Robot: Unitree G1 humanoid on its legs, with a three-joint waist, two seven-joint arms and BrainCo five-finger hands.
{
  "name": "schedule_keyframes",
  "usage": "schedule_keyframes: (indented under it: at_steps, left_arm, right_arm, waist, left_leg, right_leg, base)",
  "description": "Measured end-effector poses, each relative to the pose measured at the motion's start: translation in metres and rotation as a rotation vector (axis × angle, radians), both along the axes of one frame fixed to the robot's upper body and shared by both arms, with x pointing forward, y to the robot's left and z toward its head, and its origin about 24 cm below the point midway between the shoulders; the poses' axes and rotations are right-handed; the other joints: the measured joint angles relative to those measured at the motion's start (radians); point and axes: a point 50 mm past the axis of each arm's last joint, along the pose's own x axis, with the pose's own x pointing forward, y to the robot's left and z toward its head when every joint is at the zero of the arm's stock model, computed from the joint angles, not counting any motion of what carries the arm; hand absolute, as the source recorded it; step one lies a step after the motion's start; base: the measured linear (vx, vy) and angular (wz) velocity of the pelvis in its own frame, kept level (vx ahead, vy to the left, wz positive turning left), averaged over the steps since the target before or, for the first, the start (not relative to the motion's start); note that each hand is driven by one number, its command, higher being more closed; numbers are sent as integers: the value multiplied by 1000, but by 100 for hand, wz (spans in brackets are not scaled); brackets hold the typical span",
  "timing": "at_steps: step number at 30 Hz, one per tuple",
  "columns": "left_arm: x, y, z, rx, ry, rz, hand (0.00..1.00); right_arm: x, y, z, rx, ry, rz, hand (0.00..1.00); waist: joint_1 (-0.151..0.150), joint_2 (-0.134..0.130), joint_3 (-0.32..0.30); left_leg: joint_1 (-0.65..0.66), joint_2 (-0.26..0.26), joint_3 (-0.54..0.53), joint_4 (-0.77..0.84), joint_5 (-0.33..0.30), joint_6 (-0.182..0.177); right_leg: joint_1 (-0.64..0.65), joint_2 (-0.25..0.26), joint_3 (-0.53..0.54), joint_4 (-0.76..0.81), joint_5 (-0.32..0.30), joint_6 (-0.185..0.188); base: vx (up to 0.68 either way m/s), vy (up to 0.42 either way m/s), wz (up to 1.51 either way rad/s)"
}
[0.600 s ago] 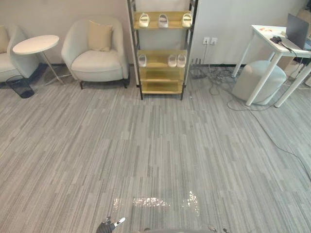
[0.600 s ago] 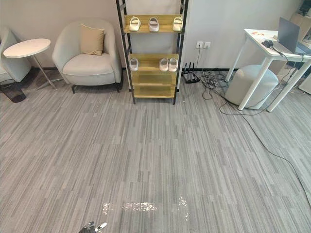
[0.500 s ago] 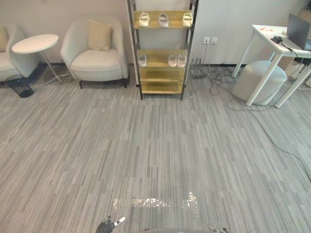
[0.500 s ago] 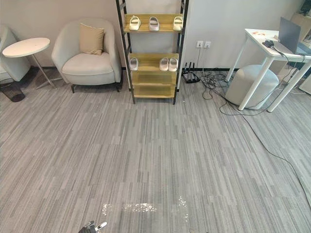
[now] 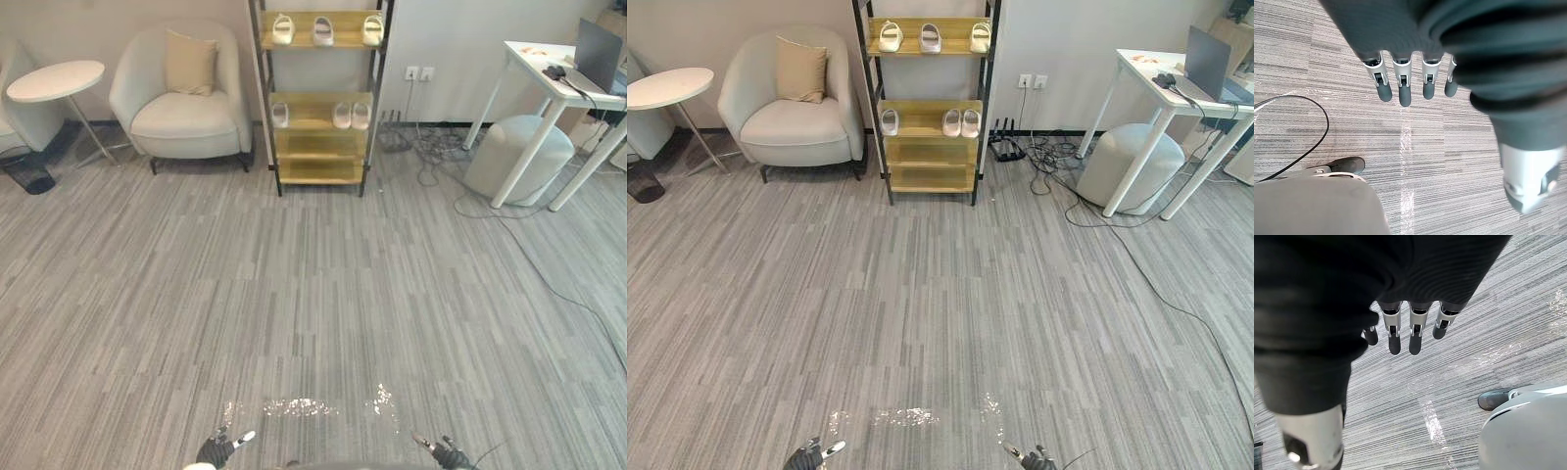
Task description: Organize the slippers on the shoe rack
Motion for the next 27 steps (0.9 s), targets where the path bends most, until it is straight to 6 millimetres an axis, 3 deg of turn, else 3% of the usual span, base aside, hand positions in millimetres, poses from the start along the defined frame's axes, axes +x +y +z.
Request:
schedule_keyframes:
  at_steps: [7,9,13,16,18,20,22,23,25,27]
  left_arm:
    - [1,0,0,3,0,-10,0]
    - [4,3,1,9,-7,-12,0]
    - [19,10,6,30,-43,-22,0]
    - [19,7,5,30,-44,-10,0]
    - [18,5,5,24,-45,5,0]
    - [17,5,4,22,-45,12,0]
    - [16,2,4,16,-41,15,0]
    - [12,3,3,18,-32,18,0]
    - [14,10,5,35,-35,15,0]
    - [16,10,5,37,-37,13,0]
  right_arm:
    - [0,1,0,1,0,4,0]
    - [2,2,0,4,-4,6,0]
    - [8,4,1,7,-15,15,0]
    - [9,-1,1,-6,-11,19,0]
    - [8,-5,1,-11,-3,18,0]
    - [13,-4,2,-11,-14,20,0]
    - [13,-7,3,-20,-16,29,0]
    - [13,-8,3,-22,-12,33,0]
    - [14,-2,2,-9,-17,28,0]
    - [16,-3,3,-13,-26,30,0]
  waist:
    - [-1,-7,5]
    - [-3,-17,15]
    - [0,-36,64]
    - [3,-15,85]
    - [3,-3,89]
    - [7,-3,90]
    - [9,8,83]
    - [12,8,77]
    - [11,-19,61]
    - [16,-23,62]
  left_leg:
    - [-4,-1,-9,-7,6,-3]
    - [-28,-1,-12,46,-19,-10]
    - [-214,31,36,477,-134,-63]
    - [-354,102,102,789,-179,-40]
    - [-390,125,107,757,-200,-46]
    - [-409,122,103,618,-188,-47]
    - [-401,115,73,431,-103,-60]
    - [-401,102,78,444,-71,-22]
    - [-423,69,103,491,-154,3]
    - [-387,58,114,483,-183,15]
  right_leg:
    - [1,-1,-22,-7,-1,-6]
    - [-2,-7,-30,16,-15,-24]
    - [-7,-24,-42,66,-57,-57]
    - [20,-28,-24,87,-92,-73]
    - [36,-45,2,93,-111,-61]
    - [32,-70,28,91,-124,-40]
    - [34,-87,57,90,-152,-3]
    - [34,-98,72,99,-171,14]
    - [-14,-141,81,205,-185,35]
    - [-128,-152,110,472,-174,56]
  base:
    - [-26,-42,6]
    - [0,-45,11]
    - [-42,-53,12]
    - [65,4,-15]
    - [149,80,-25]
    - [206,165,-35]
    - [307,248,-44]
    - [446,306,-33]
    - [418,230,-19]
    - [502,248,-11]
